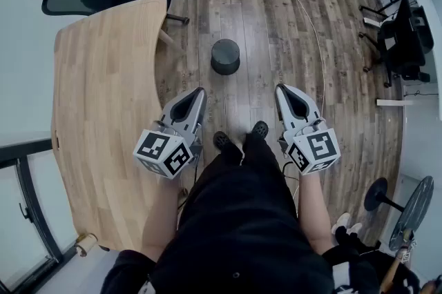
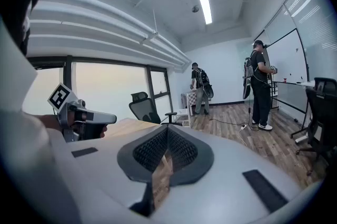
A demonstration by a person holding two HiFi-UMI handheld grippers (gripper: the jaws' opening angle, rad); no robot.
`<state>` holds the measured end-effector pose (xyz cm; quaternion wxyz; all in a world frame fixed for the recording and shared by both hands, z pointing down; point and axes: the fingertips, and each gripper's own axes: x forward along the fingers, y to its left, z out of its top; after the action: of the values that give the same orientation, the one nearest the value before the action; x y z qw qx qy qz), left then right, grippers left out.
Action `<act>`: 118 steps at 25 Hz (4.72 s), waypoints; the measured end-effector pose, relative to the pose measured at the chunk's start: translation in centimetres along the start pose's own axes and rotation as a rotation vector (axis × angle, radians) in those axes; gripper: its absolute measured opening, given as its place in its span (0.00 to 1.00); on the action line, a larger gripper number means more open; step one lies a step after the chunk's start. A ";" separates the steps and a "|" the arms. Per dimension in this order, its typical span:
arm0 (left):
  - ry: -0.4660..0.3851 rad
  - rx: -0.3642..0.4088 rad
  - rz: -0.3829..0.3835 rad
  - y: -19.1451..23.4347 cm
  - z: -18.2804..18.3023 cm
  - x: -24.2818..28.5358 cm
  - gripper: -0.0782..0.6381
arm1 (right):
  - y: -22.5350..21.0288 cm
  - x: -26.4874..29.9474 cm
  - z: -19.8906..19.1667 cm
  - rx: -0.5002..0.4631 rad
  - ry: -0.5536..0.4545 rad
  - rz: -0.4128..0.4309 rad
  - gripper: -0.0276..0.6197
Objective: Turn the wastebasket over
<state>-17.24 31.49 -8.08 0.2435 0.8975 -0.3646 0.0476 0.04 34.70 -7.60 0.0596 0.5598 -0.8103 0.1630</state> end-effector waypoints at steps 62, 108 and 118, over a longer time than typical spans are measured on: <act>0.070 -0.059 0.278 6.9 4.3 20.3 0.13 | -16.8 18.9 1.8 0.041 0.168 0.295 0.09; 0.602 -0.133 -0.034 25.0 -15.6 29.2 0.25 | -14.2 30.9 -21.1 0.143 0.570 -0.010 0.12; 0.649 -0.225 0.107 29.8 -27.2 32.2 0.37 | -18.2 33.5 -31.9 0.186 0.623 0.053 0.28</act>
<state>-11.45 5.62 36.25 0.4413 0.7827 -0.3177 0.3027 1.90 9.63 35.29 0.2491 0.4645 -0.7491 0.4014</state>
